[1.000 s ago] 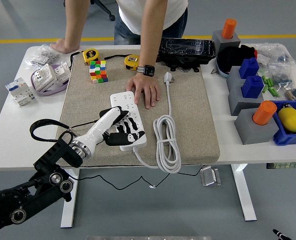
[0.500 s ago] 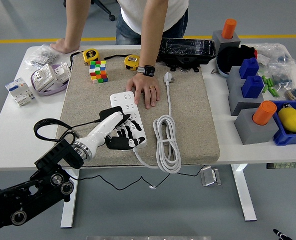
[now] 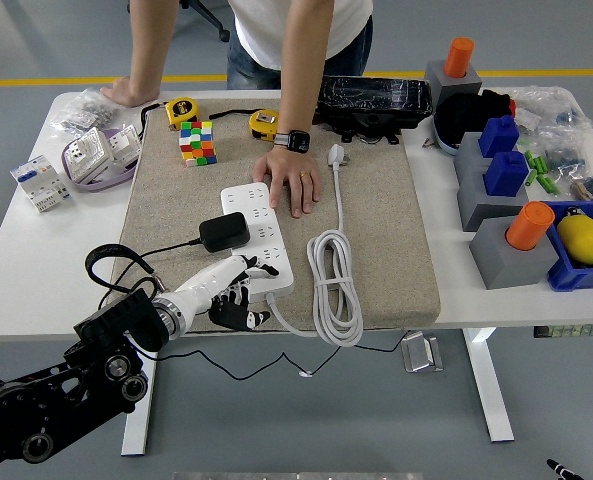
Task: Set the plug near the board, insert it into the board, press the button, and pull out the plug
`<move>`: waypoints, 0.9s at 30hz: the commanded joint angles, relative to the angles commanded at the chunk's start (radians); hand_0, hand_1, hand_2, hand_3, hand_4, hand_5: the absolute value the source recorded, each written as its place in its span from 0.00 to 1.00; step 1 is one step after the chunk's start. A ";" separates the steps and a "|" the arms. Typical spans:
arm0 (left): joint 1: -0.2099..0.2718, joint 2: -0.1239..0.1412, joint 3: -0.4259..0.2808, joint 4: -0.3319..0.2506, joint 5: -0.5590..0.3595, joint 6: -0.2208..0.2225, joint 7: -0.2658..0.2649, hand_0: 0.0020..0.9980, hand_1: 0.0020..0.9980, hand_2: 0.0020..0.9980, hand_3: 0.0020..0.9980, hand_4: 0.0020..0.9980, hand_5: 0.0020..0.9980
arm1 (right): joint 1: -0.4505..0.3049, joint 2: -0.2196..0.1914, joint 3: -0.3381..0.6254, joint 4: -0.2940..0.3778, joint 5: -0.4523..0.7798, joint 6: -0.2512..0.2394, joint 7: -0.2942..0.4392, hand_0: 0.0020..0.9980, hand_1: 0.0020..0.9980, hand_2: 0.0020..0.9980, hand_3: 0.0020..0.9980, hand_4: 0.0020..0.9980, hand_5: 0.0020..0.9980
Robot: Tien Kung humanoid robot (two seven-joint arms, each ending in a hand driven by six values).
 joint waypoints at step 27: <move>-0.001 -0.005 0.006 0.020 0.075 -0.056 0.094 0.07 0.07 0.16 0.75 0.77 0.00 | -0.002 0.001 0.010 0.002 -0.002 0.000 0.000 0.60 0.64 0.64 0.55 0.95 0.49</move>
